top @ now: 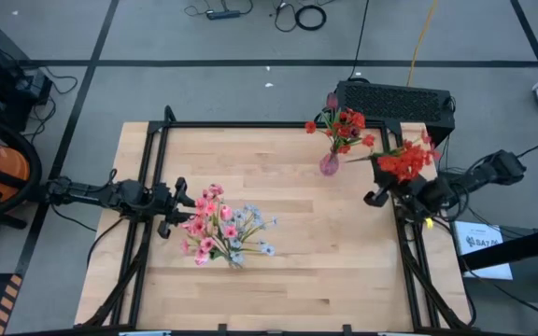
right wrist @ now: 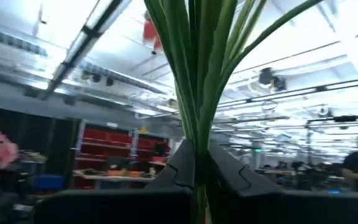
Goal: Sort flowers into vase by color
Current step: Put the orange flowers into the purple vase
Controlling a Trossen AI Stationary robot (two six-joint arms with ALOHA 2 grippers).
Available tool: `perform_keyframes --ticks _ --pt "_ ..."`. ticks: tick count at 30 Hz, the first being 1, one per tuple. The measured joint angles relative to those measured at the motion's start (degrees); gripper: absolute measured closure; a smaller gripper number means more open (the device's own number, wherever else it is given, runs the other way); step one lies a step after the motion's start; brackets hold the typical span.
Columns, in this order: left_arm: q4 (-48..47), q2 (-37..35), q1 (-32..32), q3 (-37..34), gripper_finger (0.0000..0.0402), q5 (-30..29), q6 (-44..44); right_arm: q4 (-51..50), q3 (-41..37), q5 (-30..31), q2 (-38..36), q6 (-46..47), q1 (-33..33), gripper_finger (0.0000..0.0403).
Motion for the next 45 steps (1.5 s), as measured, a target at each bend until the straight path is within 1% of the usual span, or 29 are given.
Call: perform_keyframes --ticks 2,5,13,17,19,26,31,35,37,45 --pt "0.0 0.0 0.0 0.0 0.0254 0.0 0.0 -0.3 0.0 -0.5 0.0 0.4 -1.8 0.0394" --pt "0.0 0.0 0.0 0.0 0.0254 0.0 0.0 -1.2 0.0 -2.8 0.1 2.4 -4.6 0.0394" --pt "0.0 0.0 0.0 0.0 0.0254 0.0 0.0 -9.0 0.1 -3.3 0.3 11.3 -10.9 0.0394" --pt "0.0 0.0 0.0 0.0 0.0254 0.0 0.0 -9.1 0.2 -7.0 0.5 13.3 -13.5 0.0394" --pt "0.0 0.0 0.0 0.0 0.0254 0.0 0.0 -9.9 1.2 -7.4 0.7 15.3 -14.3 0.0394" --pt "0.0 0.0 0.0 0.0 0.0254 0.0 0.0 -25.4 7.2 -7.3 4.3 16.0 -17.3 0.0394" --pt "0.0 0.0 0.0 0.0 0.0254 0.0 0.0 -24.4 7.8 -7.5 6.5 17.8 -21.3 0.0394" --pt "0.0 0.0 0.0 0.0 0.0254 0.0 0.0 -24.0 7.8 -12.9 7.9 21.5 -24.8 0.0394" --pt "0.0 0.0 0.0 0.0 0.0254 0.0 0.0 -23.3 7.8 -14.5 8.7 22.8 -26.2 0.0394" --pt "0.0 0.0 0.0 0.0 0.0254 0.0 0.0 -21.8 7.8 -15.3 12.0 23.9 -29.8 0.0394"
